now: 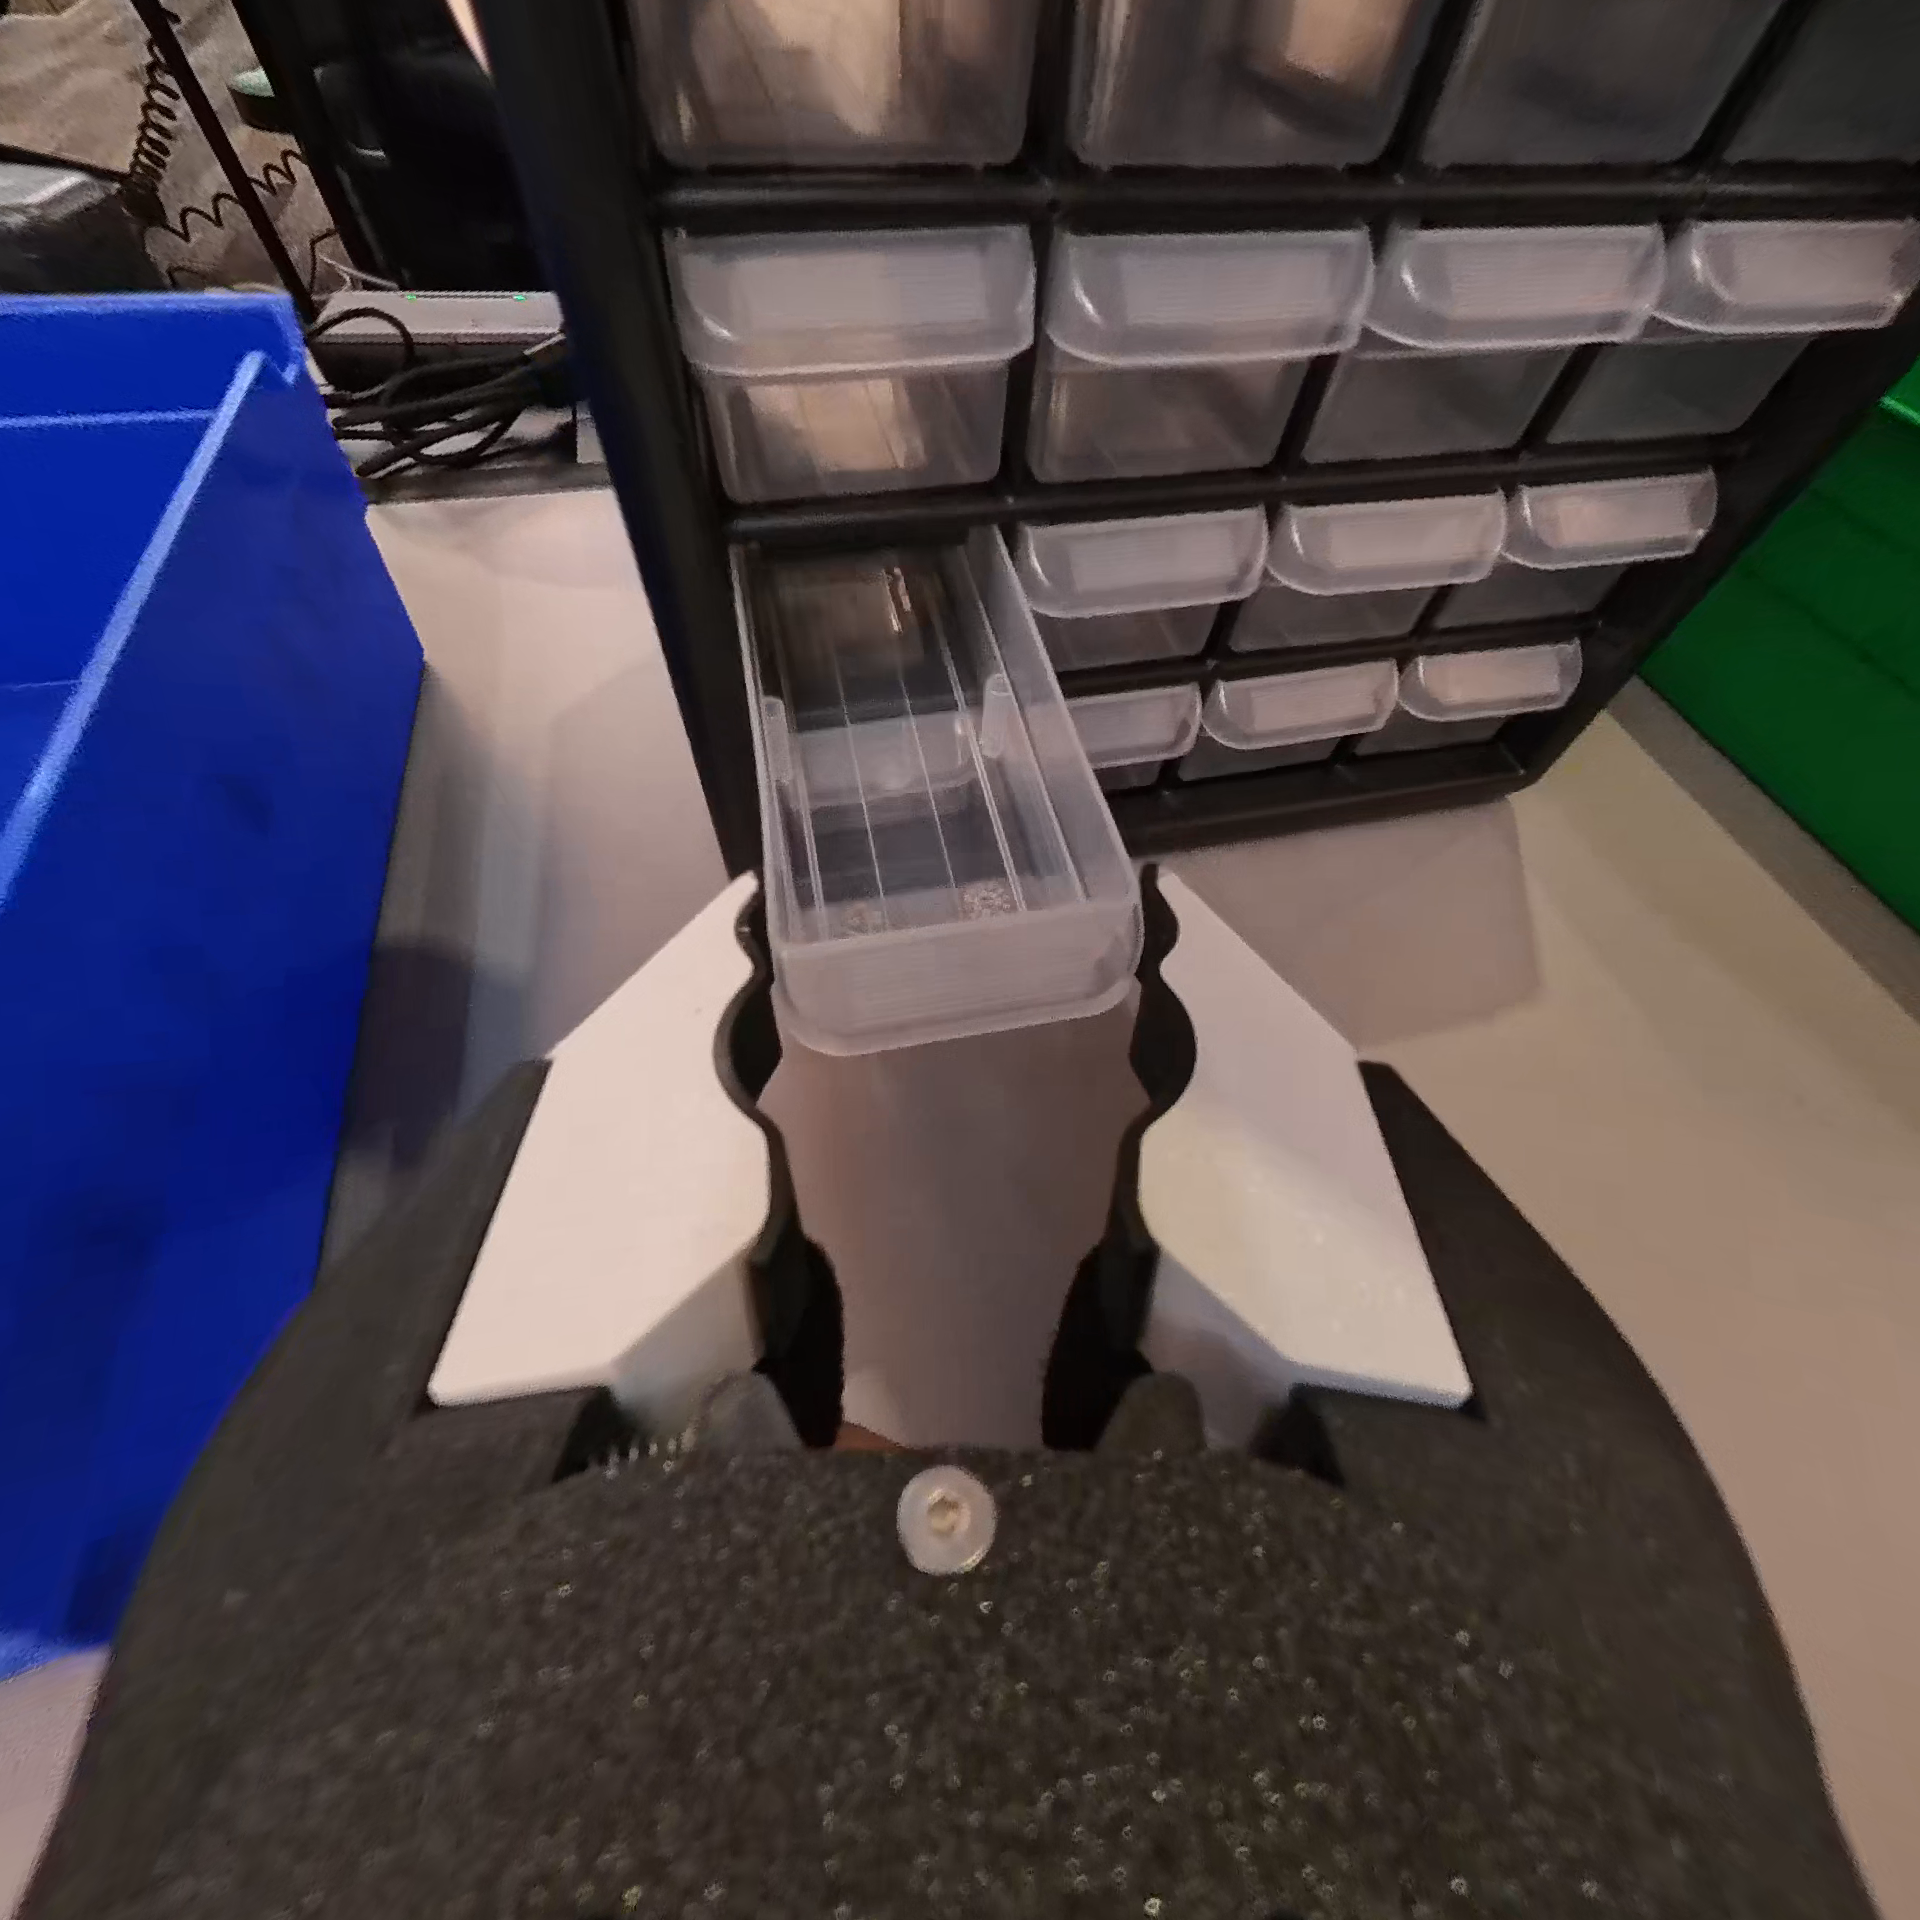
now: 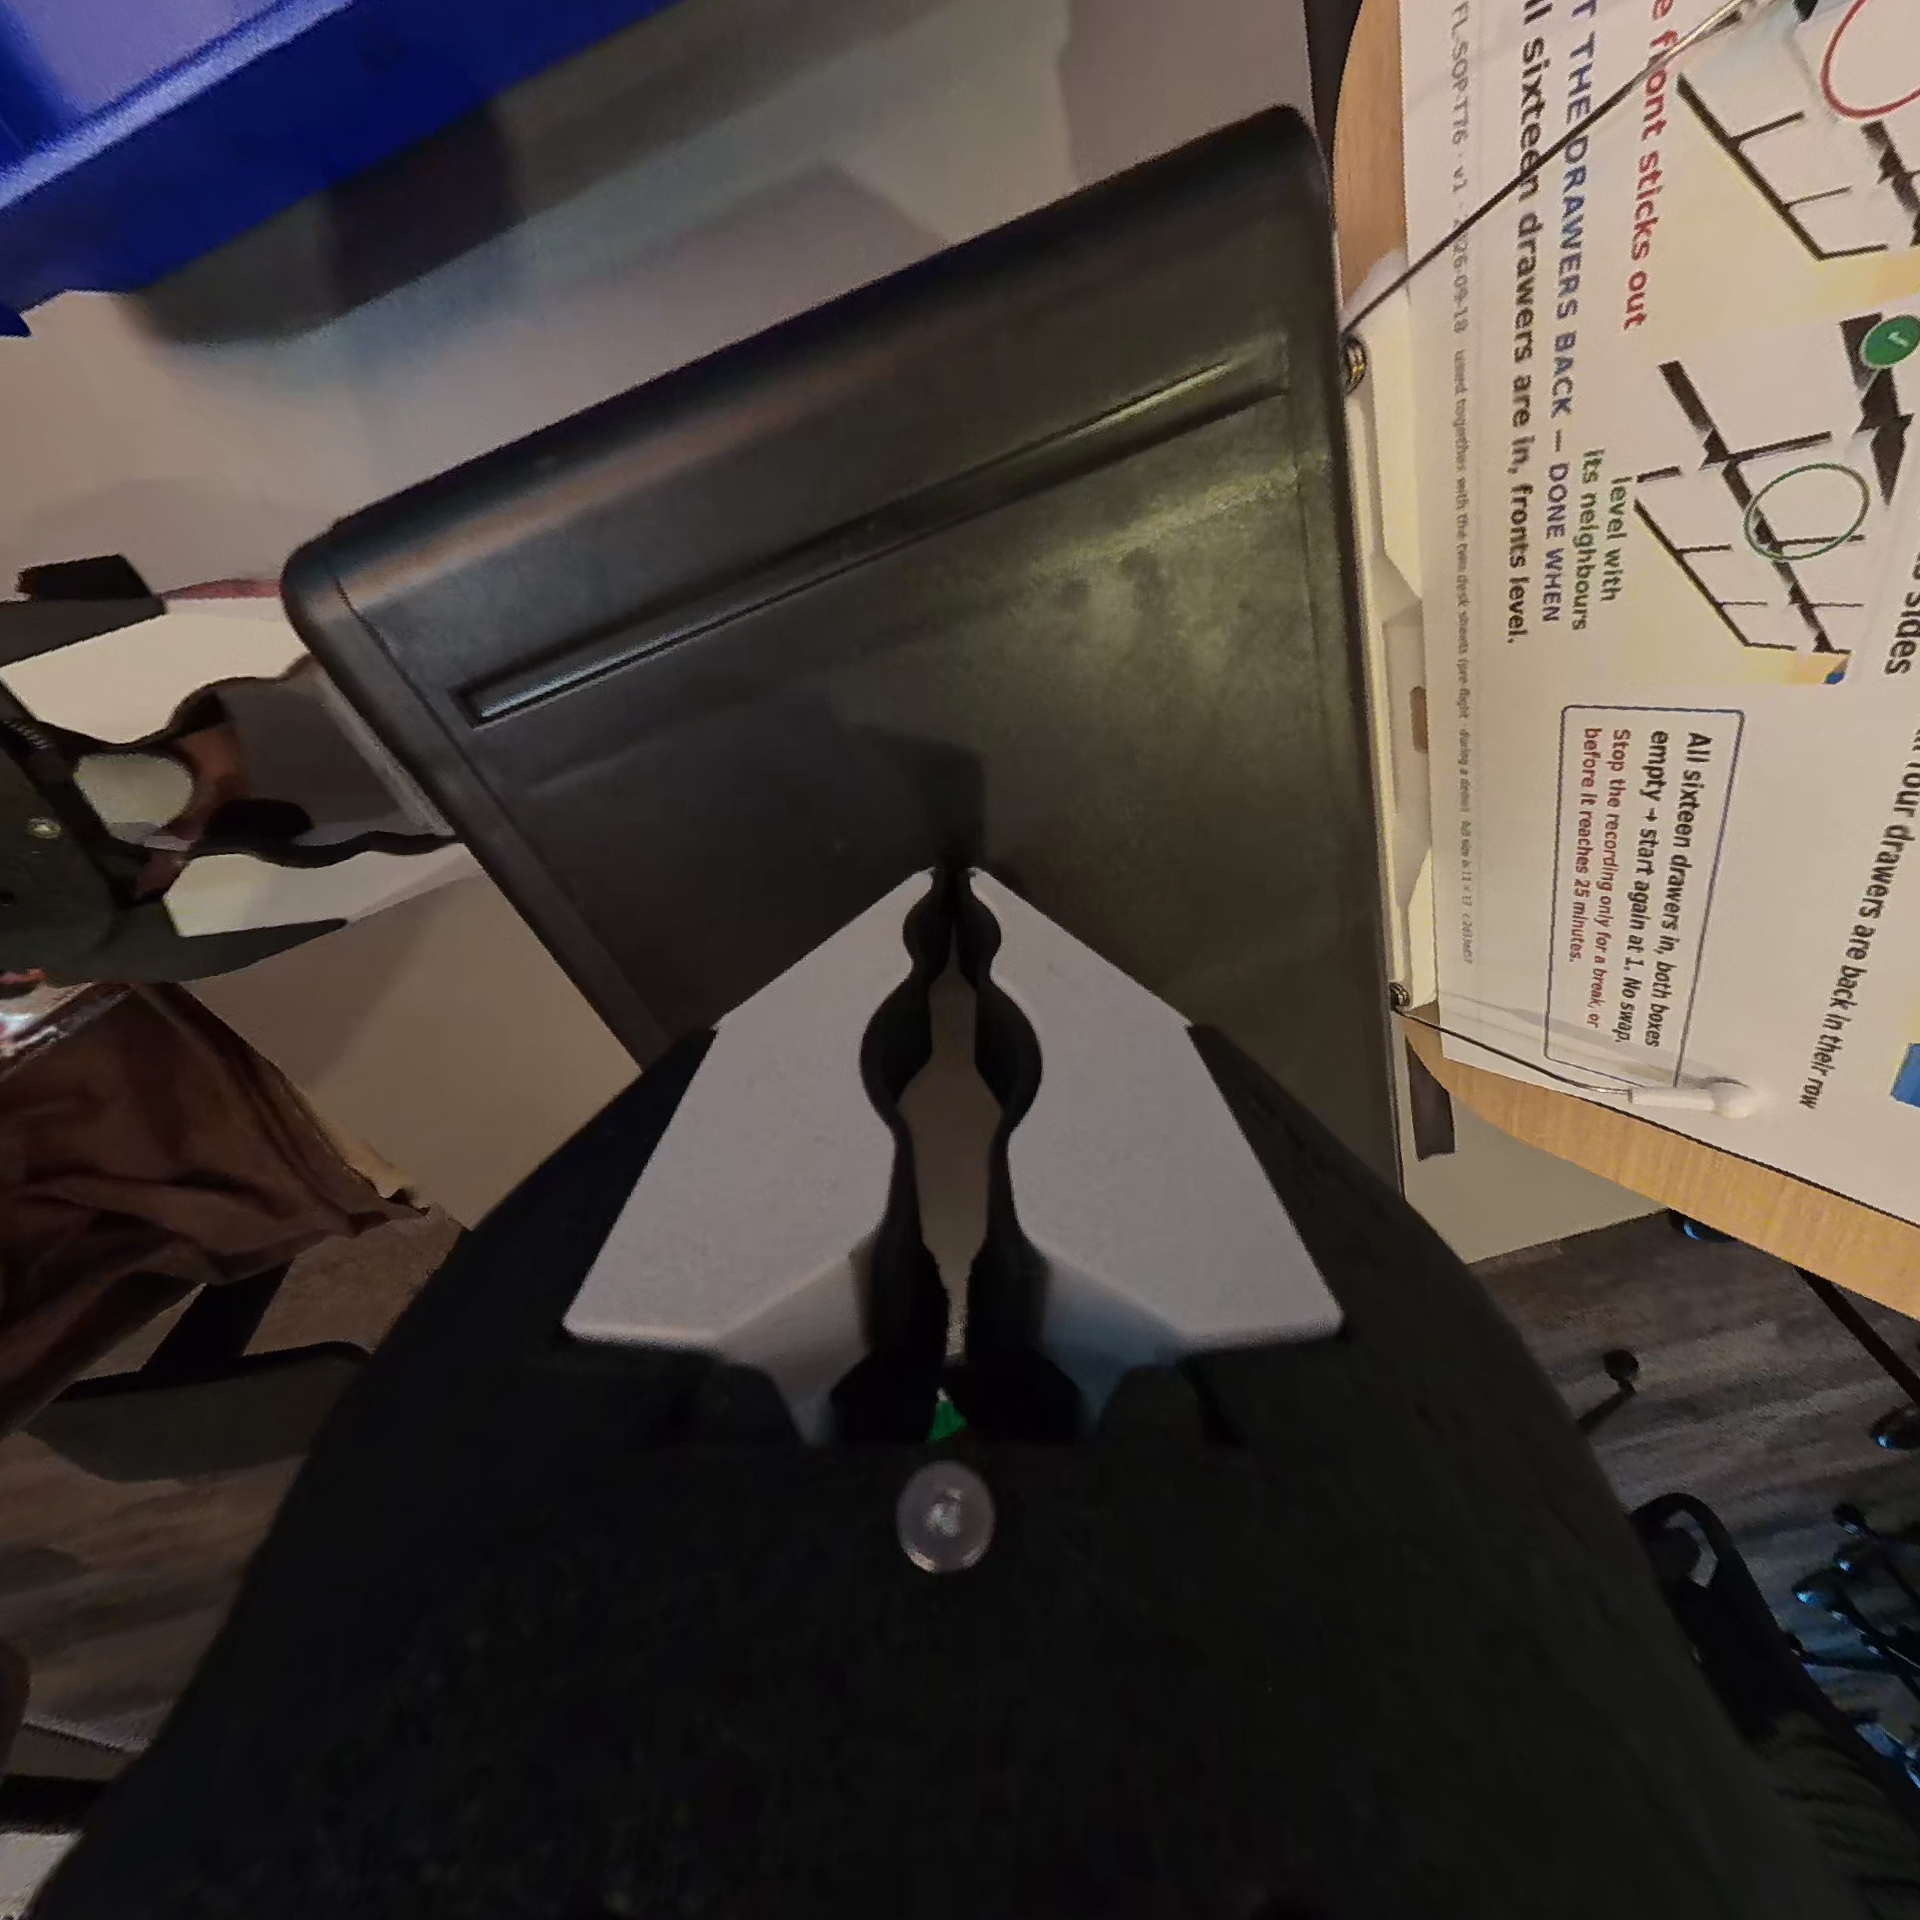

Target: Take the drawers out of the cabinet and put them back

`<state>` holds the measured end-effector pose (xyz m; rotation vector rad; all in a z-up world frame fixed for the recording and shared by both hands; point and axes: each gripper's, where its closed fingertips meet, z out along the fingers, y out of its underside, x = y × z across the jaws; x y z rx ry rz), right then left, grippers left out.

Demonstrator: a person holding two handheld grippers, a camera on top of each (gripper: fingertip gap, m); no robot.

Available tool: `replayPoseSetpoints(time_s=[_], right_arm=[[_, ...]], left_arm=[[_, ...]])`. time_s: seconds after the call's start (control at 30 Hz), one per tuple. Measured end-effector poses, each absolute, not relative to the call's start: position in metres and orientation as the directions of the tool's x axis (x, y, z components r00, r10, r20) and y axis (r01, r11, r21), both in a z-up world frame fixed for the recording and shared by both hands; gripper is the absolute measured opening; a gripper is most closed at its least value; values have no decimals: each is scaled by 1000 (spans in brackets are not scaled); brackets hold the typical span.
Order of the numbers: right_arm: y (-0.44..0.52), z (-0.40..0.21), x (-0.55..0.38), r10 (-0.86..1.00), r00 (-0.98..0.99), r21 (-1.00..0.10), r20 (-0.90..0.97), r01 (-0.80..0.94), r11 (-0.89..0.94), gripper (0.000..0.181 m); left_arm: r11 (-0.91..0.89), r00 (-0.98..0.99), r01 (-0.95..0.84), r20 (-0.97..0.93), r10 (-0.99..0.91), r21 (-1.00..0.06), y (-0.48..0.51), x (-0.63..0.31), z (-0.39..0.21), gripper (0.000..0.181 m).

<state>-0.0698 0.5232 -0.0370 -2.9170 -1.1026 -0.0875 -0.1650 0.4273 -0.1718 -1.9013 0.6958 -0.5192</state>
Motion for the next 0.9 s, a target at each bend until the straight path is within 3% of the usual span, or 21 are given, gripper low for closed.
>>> replayPoseSetpoints(time_s=[0.2, 0.9], right_arm=[[523, -37, -70, 677, 730, 50, 99, 675, -736, 0], [525, -37, -70, 677, 724, 25, 129, 680, -732, 0]], left_arm=[[-336, 736, -267, 34, -676, -903, 393, -186, -183, 67], [-396, 715, -277, 88, -694, -876, 379, -189, -164, 66]])
